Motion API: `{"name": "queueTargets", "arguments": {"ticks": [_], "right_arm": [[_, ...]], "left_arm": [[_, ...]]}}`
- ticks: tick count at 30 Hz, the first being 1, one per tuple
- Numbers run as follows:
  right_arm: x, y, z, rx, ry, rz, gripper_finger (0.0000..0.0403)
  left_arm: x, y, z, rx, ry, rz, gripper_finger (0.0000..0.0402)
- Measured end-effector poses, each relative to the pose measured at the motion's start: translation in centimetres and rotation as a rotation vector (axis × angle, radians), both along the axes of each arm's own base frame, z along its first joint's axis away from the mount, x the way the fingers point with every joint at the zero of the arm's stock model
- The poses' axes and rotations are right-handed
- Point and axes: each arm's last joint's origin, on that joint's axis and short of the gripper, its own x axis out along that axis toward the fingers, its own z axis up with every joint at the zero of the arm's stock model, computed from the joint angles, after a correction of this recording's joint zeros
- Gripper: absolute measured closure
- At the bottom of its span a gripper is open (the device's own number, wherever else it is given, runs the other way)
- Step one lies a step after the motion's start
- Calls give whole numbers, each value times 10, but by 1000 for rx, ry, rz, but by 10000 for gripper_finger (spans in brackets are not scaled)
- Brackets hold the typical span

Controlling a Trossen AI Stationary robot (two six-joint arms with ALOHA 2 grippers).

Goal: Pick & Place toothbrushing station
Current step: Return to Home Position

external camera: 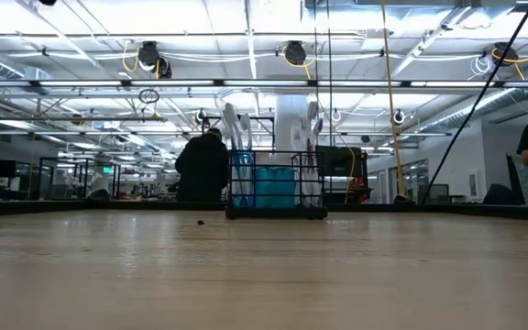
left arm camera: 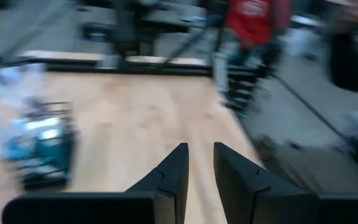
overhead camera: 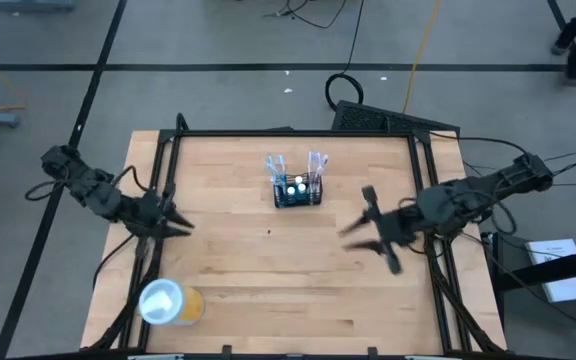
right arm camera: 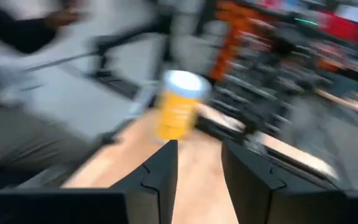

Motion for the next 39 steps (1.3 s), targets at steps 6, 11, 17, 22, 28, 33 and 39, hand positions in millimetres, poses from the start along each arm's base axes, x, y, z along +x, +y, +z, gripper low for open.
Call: {"name": "queueTargets", "arguments": {"ticks": [6, 11, 17, 22, 28, 33, 39], "right_arm": [[-21, 19, 8, -110, -79, 190, 307], [-30, 19, 14, -29, -94, -142, 332], [-69, 17, 2, 14, -32, -93, 371], [-110, 11, -40, 96, -226, 5, 399], [-137, -18, -116, 261, -427, -208, 397], [-146, -30, -159, 369, -516, -230, 402], [-148, -33, -180, 496, -539, -229, 397]], "left_arm": [[-21, 4, 16, -27, -66, -190, 321], [-42, 21, 33, 4, -66, -163, 321], [-45, 22, 11, 90, -33, -191, 321], [-42, 18, -14, 118, -94, -196, 321], [-47, 26, -31, 69, -146, -80, 321], [-46, 25, -32, 92, -200, -62, 321], [-44, 26, -33, 123, -195, -13, 321]]}}
